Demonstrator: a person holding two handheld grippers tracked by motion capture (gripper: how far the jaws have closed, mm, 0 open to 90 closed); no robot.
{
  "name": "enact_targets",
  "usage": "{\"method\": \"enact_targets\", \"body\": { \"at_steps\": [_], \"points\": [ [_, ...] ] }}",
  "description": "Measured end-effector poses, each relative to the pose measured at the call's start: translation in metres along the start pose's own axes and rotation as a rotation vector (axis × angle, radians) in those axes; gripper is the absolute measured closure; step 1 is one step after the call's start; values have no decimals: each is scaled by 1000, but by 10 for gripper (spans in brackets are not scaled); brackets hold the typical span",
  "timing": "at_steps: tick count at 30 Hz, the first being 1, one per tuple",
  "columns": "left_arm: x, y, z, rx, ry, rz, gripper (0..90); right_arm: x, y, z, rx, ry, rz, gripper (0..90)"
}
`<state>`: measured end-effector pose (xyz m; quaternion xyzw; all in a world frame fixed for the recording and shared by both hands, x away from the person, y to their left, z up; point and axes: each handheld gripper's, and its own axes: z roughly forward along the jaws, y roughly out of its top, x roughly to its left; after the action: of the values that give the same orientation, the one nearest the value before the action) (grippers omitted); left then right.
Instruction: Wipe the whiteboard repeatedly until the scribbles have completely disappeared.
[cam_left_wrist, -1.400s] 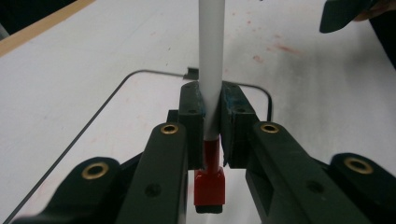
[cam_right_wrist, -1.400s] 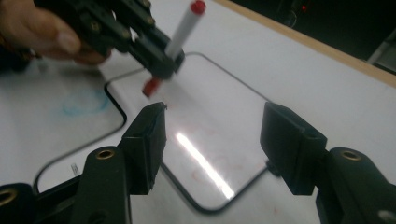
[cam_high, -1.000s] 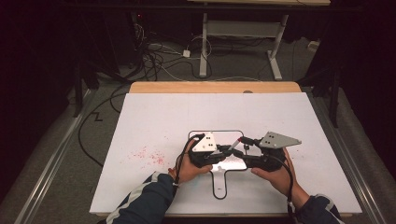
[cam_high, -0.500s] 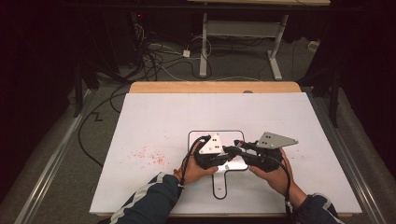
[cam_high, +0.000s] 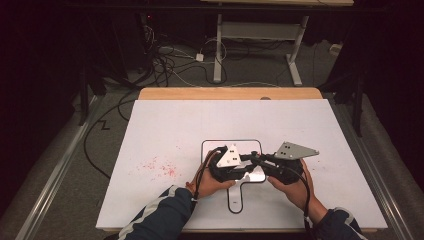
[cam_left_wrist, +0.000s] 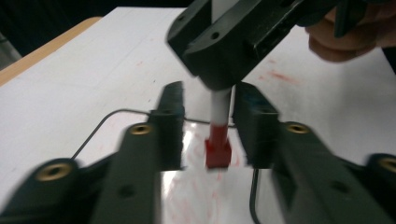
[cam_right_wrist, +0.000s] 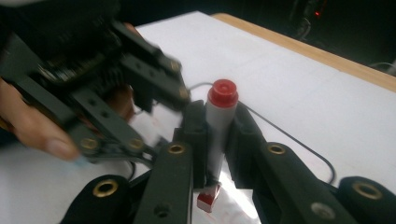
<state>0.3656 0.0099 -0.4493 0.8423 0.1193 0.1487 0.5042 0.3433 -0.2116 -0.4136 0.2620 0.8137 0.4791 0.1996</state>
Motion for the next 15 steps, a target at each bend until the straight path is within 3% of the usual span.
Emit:
{"method": "enact_targets", "body": {
  "at_steps": [1,2,4,7,9,12,15],
  "points": [
    [1,-2,-6,17,35,6,446,-2,-3,-1,28,-25,-11,808],
    [2,-5,-12,28,59,7,446,-2,-3,-1,28,-25,-11,808],
    [7,-14,-26,42,83,-12,357,-6,-8,0,65,-40,-21,808],
    [14,-29,-49,73,135,-72,287,-10,-13,-1,68,-60,-30,811],
    [15,-40,-64,97,181,-96,249,-13,-13,-3,80,-98,-43,811],
    [12,-56,-86,126,223,-127,211,-14,-14,-4,77,-79,-37,811],
    [6,-69,-106,133,248,-143,211,-3,-13,-2,71,-14,-45,812]
  ]
}}
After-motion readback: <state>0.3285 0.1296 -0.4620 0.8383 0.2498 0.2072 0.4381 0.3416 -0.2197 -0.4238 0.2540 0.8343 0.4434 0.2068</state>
